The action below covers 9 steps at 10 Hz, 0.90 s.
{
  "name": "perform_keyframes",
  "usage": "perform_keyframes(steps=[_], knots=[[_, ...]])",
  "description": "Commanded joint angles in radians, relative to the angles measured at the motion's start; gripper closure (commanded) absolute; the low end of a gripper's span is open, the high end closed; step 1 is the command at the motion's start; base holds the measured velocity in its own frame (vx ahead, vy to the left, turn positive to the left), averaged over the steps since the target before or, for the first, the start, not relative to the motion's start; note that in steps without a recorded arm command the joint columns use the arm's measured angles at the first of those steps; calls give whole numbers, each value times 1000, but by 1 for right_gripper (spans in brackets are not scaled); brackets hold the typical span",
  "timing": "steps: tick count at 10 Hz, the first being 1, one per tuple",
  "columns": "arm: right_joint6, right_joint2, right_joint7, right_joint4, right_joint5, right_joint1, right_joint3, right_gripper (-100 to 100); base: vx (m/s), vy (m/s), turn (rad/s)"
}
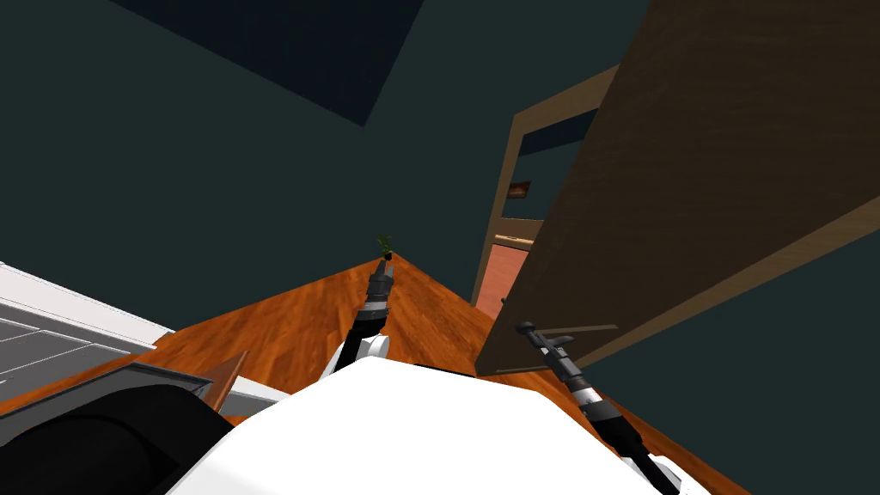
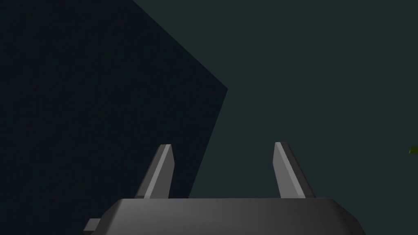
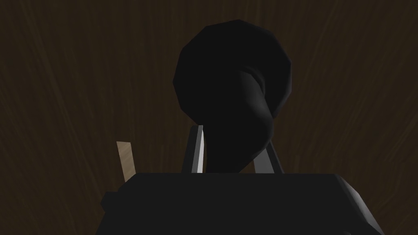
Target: Pull the door open
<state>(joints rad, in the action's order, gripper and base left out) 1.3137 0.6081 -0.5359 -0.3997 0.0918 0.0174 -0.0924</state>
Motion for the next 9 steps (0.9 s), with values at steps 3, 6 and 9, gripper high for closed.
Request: perform_keyframes(steps=[3,6,9], knots=[[11,6,1,9,-1,1,4,100,-211,-120,185],[9,2,0,0,0,5,1,100,-180,-72,122],[25,5,0,12,0,11,3,100,-188,-90,194]])
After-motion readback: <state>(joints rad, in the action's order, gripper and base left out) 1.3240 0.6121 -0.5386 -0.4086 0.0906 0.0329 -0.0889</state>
